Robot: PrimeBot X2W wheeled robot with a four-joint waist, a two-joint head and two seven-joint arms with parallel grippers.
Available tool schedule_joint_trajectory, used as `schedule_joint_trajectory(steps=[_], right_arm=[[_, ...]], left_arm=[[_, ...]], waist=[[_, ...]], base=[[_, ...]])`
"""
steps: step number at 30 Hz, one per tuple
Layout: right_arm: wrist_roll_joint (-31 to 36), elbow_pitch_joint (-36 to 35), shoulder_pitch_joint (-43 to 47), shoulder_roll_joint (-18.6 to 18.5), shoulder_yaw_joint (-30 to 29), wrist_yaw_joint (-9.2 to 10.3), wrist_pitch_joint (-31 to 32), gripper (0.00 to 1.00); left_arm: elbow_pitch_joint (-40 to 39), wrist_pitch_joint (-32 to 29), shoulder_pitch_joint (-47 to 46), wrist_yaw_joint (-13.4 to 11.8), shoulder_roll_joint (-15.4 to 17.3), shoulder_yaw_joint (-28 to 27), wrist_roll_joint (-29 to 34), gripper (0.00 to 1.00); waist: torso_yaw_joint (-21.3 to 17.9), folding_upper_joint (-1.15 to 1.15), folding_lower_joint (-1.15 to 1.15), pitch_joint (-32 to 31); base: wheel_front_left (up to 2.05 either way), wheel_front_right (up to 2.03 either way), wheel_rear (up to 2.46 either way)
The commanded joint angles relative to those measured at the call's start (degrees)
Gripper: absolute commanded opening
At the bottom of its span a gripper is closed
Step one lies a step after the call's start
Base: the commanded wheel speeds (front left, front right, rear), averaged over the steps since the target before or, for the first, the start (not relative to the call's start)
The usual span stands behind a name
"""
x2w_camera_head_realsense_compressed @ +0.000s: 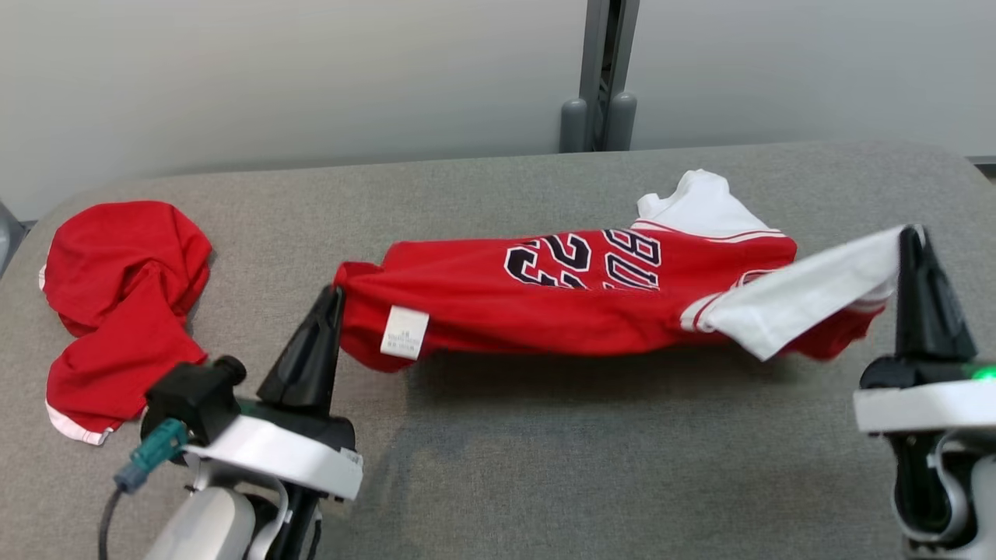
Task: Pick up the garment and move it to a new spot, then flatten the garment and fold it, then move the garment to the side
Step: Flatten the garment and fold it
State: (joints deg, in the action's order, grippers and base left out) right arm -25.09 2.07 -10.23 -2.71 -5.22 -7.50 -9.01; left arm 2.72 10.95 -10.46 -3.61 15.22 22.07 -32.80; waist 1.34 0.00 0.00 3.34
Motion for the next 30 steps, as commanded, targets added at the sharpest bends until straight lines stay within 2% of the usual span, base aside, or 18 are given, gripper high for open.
schedule_joint_trajectory(steps=[1, 9, 16, 20, 25, 30], right_arm=[[1.1, -2.2, -1.5, -0.4, -0.8, 0.02, 1.3, 0.00], [6.6, -8.9, -10.7, -0.3, -3.7, 0.02, 8.1, 0.00], [9.3, -10.1, -19.5, -0.3, -4.4, 0.02, 10.1, 0.00], [8.6, -9.6, -23.5, -0.3, -3.8, 0.02, 10.3, 0.00], [9.8, -8.2, -27.9, -0.3, -1.4, 0.02, 10.7, 0.00], [10.6, -4.0, -35.7, -0.3, -0.5, 0.02, 12.0, 0.00]], left_arm=[[-1.4, -0.7, -1.4, 0.2, 0.6, -0.6, -0.6, 0.00], [-6.5, -4.5, -6.8, 0.0, 1.7, -3.6, -3.9, 0.00], [-9.0, -3.3, -11.9, -2.3, -0.3, -8.1, -6.9, 0.00], [-9.3, -3.7, -14.9, -3.3, -2.3, -9.7, -9.4, 0.00], [-7.8, -8.3, -19.2, -4.3, -3.3, -10.0, -12.7, 0.00], [-4.5, -15.1, -27.2, -5.1, -1.9, -10.3, -15.1, 0.00]], waist=[[-0.4, 0.00, 0.00, -0.6], [-1.4, 0.00, 0.00, -2.4], [-2.1, 0.00, 0.00, -4.1], [-2.3, 0.00, 0.00, -4.4], [-2.3, 0.00, 0.00, -3.9], [-2.3, 0.00, 0.00, 0.5]], base=[[0.00, 0.00, 0.00], [0.00, 0.00, 0.00], [0.00, 0.00, 0.00], [0.00, 0.00, 0.00], [0.00, 0.00, 0.00], [0.00, 0.00, 0.00]])
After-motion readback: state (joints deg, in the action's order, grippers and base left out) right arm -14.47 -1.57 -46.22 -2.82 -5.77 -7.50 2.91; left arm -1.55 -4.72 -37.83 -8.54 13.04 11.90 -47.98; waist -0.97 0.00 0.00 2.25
